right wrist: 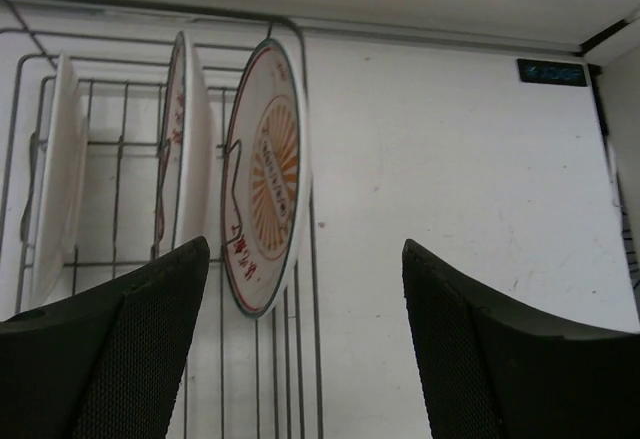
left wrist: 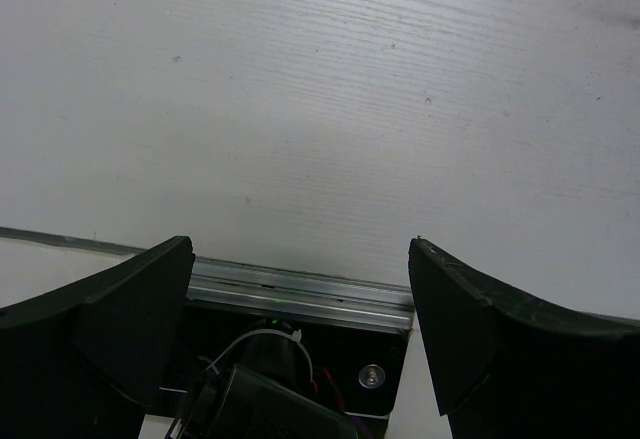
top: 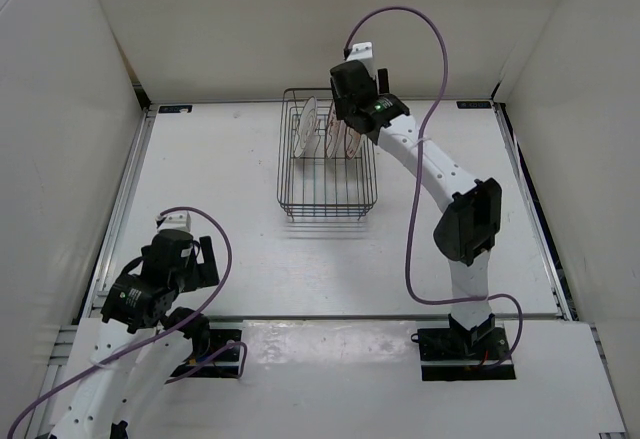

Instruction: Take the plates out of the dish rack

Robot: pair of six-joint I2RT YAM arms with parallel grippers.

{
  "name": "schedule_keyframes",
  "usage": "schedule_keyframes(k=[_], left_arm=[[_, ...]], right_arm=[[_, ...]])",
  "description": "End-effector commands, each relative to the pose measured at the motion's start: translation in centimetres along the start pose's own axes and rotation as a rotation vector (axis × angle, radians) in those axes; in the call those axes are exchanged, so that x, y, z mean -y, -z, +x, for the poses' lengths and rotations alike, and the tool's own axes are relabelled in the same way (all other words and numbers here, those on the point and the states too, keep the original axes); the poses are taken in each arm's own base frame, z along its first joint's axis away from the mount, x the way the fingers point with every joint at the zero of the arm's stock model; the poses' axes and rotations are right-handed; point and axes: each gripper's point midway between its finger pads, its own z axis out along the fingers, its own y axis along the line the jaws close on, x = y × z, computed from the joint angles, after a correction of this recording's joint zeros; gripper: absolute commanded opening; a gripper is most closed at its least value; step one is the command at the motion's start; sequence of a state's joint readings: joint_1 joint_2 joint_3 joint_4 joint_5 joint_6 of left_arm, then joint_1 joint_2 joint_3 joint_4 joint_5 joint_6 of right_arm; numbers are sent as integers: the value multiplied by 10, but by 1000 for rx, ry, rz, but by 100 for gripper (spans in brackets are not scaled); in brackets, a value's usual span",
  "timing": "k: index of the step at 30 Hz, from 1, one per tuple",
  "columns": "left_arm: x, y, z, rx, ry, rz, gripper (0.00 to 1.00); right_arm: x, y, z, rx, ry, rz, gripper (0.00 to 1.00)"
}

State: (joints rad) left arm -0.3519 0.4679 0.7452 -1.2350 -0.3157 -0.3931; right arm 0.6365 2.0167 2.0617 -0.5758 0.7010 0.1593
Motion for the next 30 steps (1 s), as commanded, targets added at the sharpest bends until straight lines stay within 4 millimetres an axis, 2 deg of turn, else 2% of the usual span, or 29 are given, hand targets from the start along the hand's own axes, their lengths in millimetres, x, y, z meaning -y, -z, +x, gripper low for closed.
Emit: schedule_keyframes(k=[1, 6, 11, 16, 23, 27, 30], left_arm=[[-1, 3, -5, 11, 2, -7, 100], [-1, 2, -4, 7, -1, -9, 100], [-1, 2, -5, 11, 2, -8, 100], [0, 1, -5, 10, -1, -8, 100], [0, 1, -5, 5, -1, -11, 100], [-1, 0, -4, 1, -5, -11, 100], [0, 0, -4, 2, -3, -12, 100]], right_arm=[[25, 0, -36, 118, -51, 132, 80], [18, -18, -26, 93, -36, 126, 75], [10, -40, 1, 20, -4, 137, 74], [11, -52, 27, -30, -3, 182, 58], [12, -63, 38, -48, 5, 202, 56], [13, -71, 44, -62, 16, 206, 46], [12, -74, 46, -63, 24, 208, 33]])
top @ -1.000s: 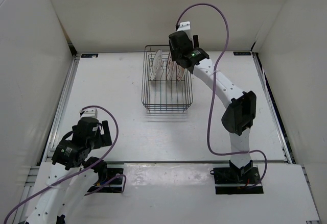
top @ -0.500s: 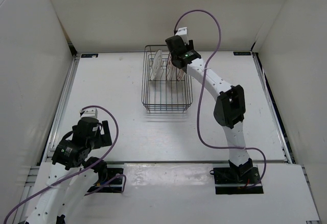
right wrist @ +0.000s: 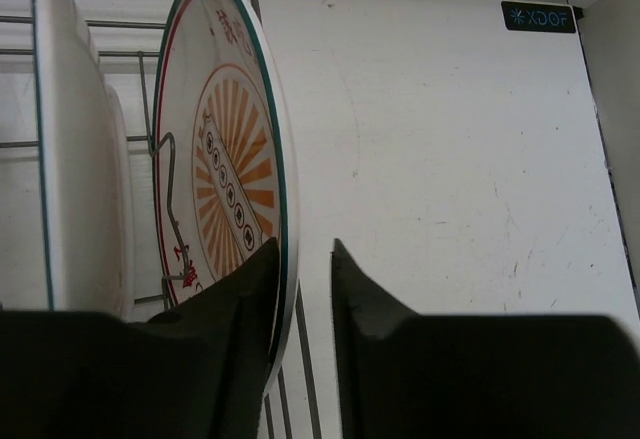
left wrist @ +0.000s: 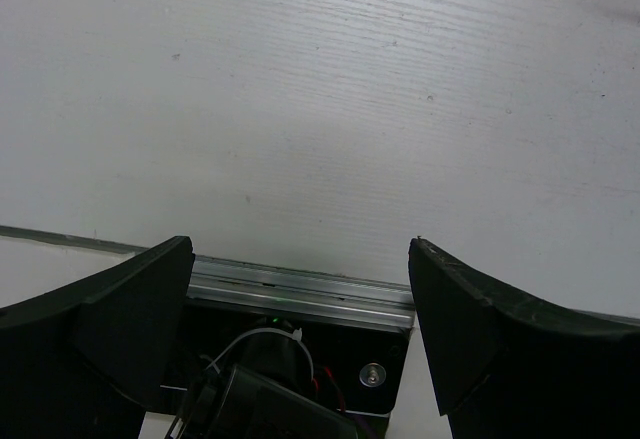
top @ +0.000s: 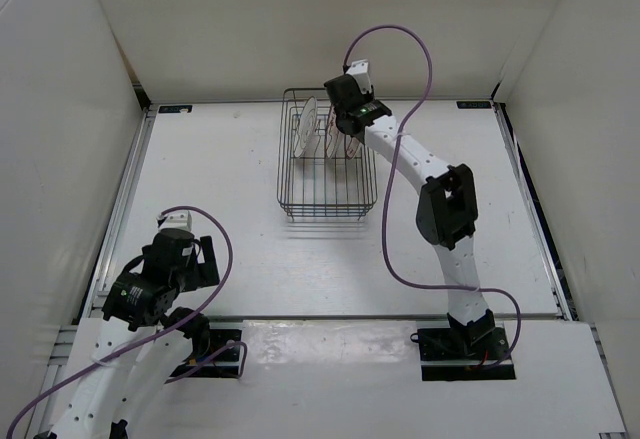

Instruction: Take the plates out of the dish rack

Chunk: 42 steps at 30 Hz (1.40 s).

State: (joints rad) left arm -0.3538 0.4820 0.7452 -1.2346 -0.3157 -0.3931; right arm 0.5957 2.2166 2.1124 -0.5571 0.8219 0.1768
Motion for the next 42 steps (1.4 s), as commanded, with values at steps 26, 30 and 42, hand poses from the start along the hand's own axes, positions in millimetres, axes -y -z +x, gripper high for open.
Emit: schedule_keyframes(k=[26, 30, 42], left_arm=[[-1, 1, -4, 6, 5, -11, 100], [0, 1, -7, 14, 8, -12, 100], [-1, 0, -3, -7, 0, -20, 100]], right_arm=[[84, 105, -143, 395, -146, 298, 0], [128, 140, -159, 435, -225, 349, 0], [213, 116, 20, 118, -661, 55, 0]])
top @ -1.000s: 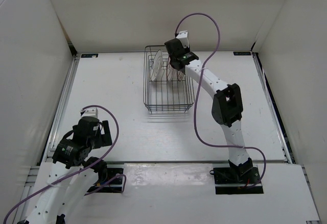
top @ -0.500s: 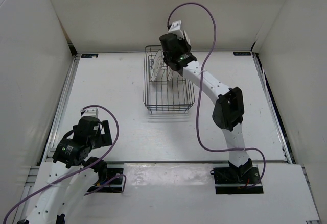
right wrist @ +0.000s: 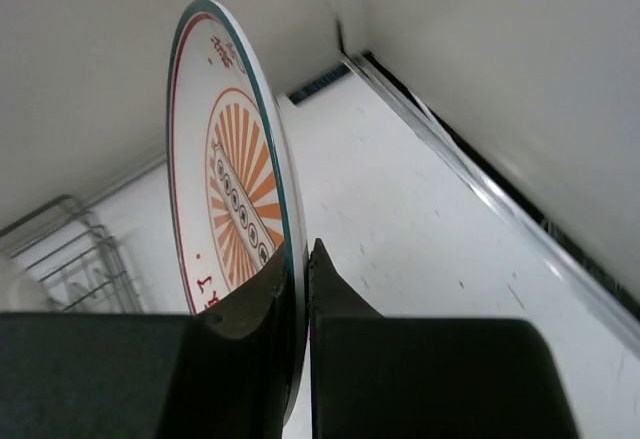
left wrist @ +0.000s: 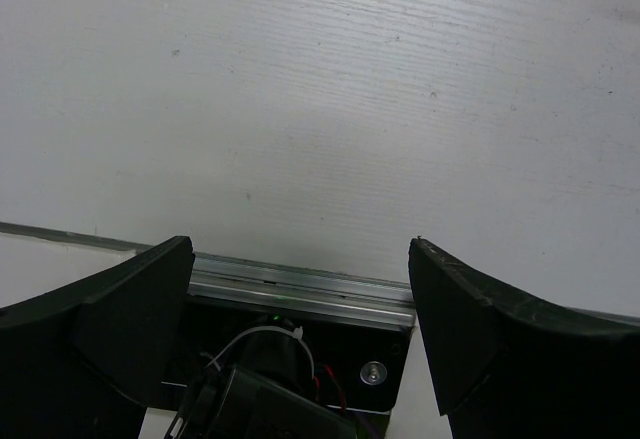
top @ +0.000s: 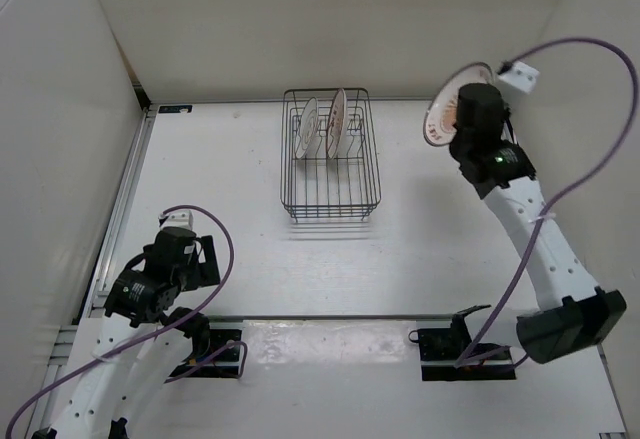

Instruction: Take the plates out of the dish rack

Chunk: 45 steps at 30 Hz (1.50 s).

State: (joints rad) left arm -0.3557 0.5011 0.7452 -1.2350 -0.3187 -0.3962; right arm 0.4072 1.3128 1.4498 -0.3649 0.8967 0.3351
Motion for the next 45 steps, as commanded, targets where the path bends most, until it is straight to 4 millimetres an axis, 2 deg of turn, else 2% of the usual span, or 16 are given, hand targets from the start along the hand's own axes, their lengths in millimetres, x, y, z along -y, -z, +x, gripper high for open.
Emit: schedule_keyframes(k=[1, 2, 3, 4, 5, 6, 9, 17, 22, 28, 35, 38, 40, 42, 44, 45], left_arm=[[-1, 2, -3, 7, 7, -12, 100], [-1, 2, -4, 13, 8, -11, 100], [-2, 2, -4, 13, 5, -14, 100], [-2, 2, -3, 8, 8, -16, 100], [-2, 2, -4, 12, 9, -18, 100], [-3, 2, -3, 8, 8, -25, 100], [-3, 3, -4, 14, 13, -24, 100], [-3, 2, -4, 14, 12, -23, 100], [-3, 2, -4, 16, 12, -20, 100], [-3, 2, -3, 17, 13, -23, 100], [-3, 2, -3, 25, 18, -19, 100], [-4, 3, -3, 28, 19, -18, 100], [-3, 3, -4, 32, 23, -18, 100], [-3, 2, -4, 32, 20, -17, 100], [-3, 3, -5, 34, 18, -15, 100], [-3, 2, -4, 32, 18, -13, 100]], right_arm=[[-2, -19, 85, -284, -231, -46, 0], [34, -35, 102, -369, -276, 29, 0], [38, -33, 144, -492, -299, 13, 0], [58, -42, 152, -537, -399, 37, 0], [57, -56, 144, -477, -453, -6, 0], [64, -47, 174, -532, -457, -14, 0], [69, -55, 182, -516, -512, -68, 0], [96, -57, 243, -643, -558, -7, 0], [105, -48, 279, -749, -569, 27, 28], [115, -40, 302, -812, -548, 75, 39], [119, -38, 285, -838, -503, 105, 57], [121, -46, 250, -761, -474, 123, 58], [107, -53, 209, -645, -489, 32, 58], [84, -56, 175, -566, -480, -81, 58], [51, -54, 119, -478, -451, -216, 59], [37, -49, 113, -478, -400, -249, 63]])
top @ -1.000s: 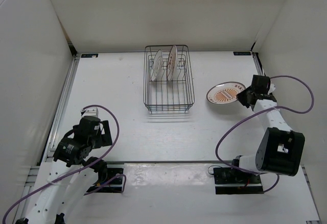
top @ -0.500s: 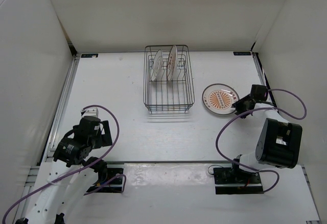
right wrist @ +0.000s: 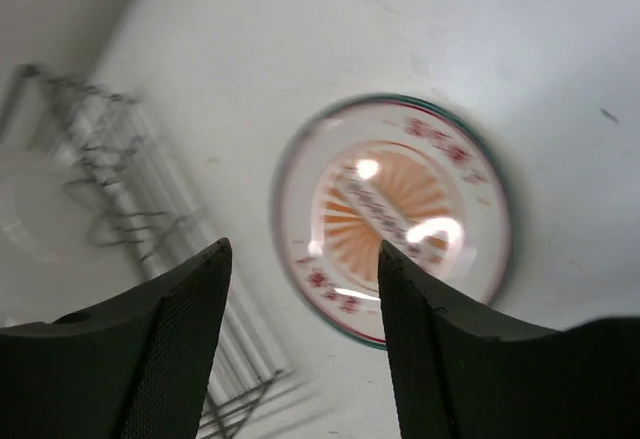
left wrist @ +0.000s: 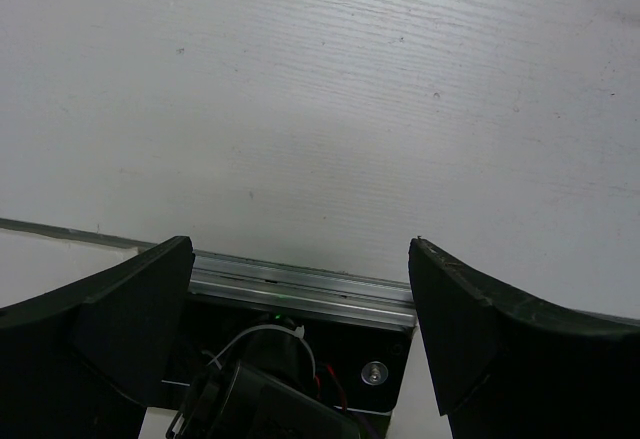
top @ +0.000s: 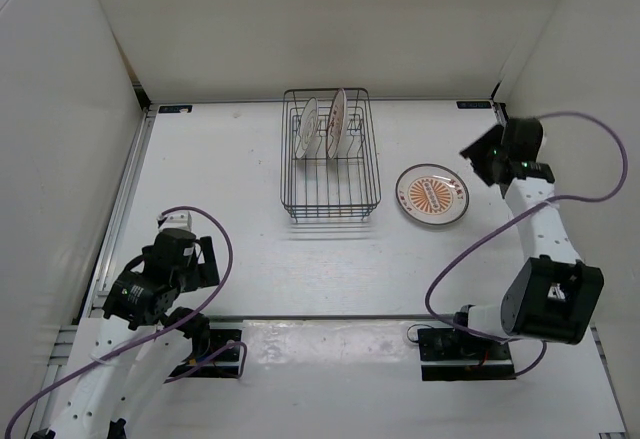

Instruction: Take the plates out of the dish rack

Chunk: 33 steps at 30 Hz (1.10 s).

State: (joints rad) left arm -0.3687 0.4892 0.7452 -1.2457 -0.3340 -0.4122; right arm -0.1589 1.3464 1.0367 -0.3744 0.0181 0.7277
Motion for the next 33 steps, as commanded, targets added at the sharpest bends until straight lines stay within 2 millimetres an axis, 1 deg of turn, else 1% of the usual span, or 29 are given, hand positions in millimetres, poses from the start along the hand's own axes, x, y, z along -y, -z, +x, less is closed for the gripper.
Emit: schedule_keyframes(k=[1, 2, 3, 4, 5, 6, 7, 8, 9, 10, 11, 12, 13, 14, 15, 16, 17, 18, 19, 20, 21, 22, 25, 26, 27, 28, 30, 32, 33], left_arm=[[-1, 1, -5, 24, 10, -7, 100], [-2, 1, -3, 17, 7, -9, 100], [-1, 1, -5, 26, 9, -5, 100], [0, 1, -6, 28, 10, -2, 100], [0, 2, -6, 32, 12, 2, 100], [-1, 1, -5, 29, 10, -2, 100], [0, 1, -5, 28, 12, -1, 100], [-1, 1, -5, 29, 13, -4, 100], [-2, 2, -5, 32, 17, -6, 100], [-3, 3, -6, 39, 19, -8, 100], [-2, 3, -6, 40, 20, -5, 100], [-3, 4, -6, 42, 22, -7, 100], [-3, 4, -6, 50, 26, -7, 100], [-3, 3, -6, 43, 22, -7, 100], [-3, 4, -6, 44, 21, -6, 100], [-2, 4, -6, 42, 18, 1, 100], [-1, 4, -6, 42, 18, 1, 100], [-1, 3, -6, 40, 16, 2, 100], [-1, 3, -6, 39, 16, 2, 100], [-1, 3, -6, 37, 14, 3, 100], [0, 3, -6, 35, 9, 5, 100], [1, 3, -6, 35, 8, 12, 100], [2, 2, -6, 33, 0, 19, 100], [2, 2, -6, 31, 1, 18, 100], [3, 2, -6, 33, 1, 21, 100], [3, 2, -5, 30, -1, 22, 100], [3, 2, -5, 27, -4, 20, 100], [3, 2, -6, 29, -5, 24, 100], [4, 1, -5, 25, -7, 25, 100]], right_arm=[[-107, 49, -30, 104, 191, -260, 64], [-140, 59, -29, 147, 322, -300, 68], [-159, 65, -6, 114, 406, -312, 68], [-210, 93, -31, 208, 459, -379, 69], [-221, 70, -16, 189, 653, -335, 69], [-218, 78, 35, 97, 811, -228, 69], [-251, 113, -11, 270, 782, -195, 69], [-245, 81, 9, 213, 793, -114, 69], [-271, 83, 12, 227, 755, -238, 69], [-249, 65, 28, 201, 815, -212, 69], [-266, 65, 33, 237, 809, -277, 69], [-275, 68, 40, 239, 826, -307, 69], [-275, 48, 59, 176, 862, -274, 69], [-286, 52, 57, 186, 867, -285, 69], [-285, 40, 70, 175, 920, -254, 69], [-291, 34, 79, 182, 945, -259, 69], [-290, 28, 82, 193, 981, -239, 69], [-293, 27, 91, 197, 993, -242, 69], [-298, 22, 92, 211, 988, -243, 69], [-296, 13, 95, 211, 996, -219, 69], [-298, 12, 100, 210, 997, -220, 69], [-298, 5, 107, 197, 1007, -216, 69], [-305, -1, 117, 210, 1014, -216, 69], [-305, -7, 120, 209, 1010, -210, 69], [-311, -4, 123, 212, 1000, -227, 69], [-309, -12, 127, 206, 1009, -212, 69], [-317, -17, 131, 211, 996, -218, 69], [-315, -22, 129, 220, 991, -193, 66], [-318, -29, 131, 225, 990, -185, 65]])
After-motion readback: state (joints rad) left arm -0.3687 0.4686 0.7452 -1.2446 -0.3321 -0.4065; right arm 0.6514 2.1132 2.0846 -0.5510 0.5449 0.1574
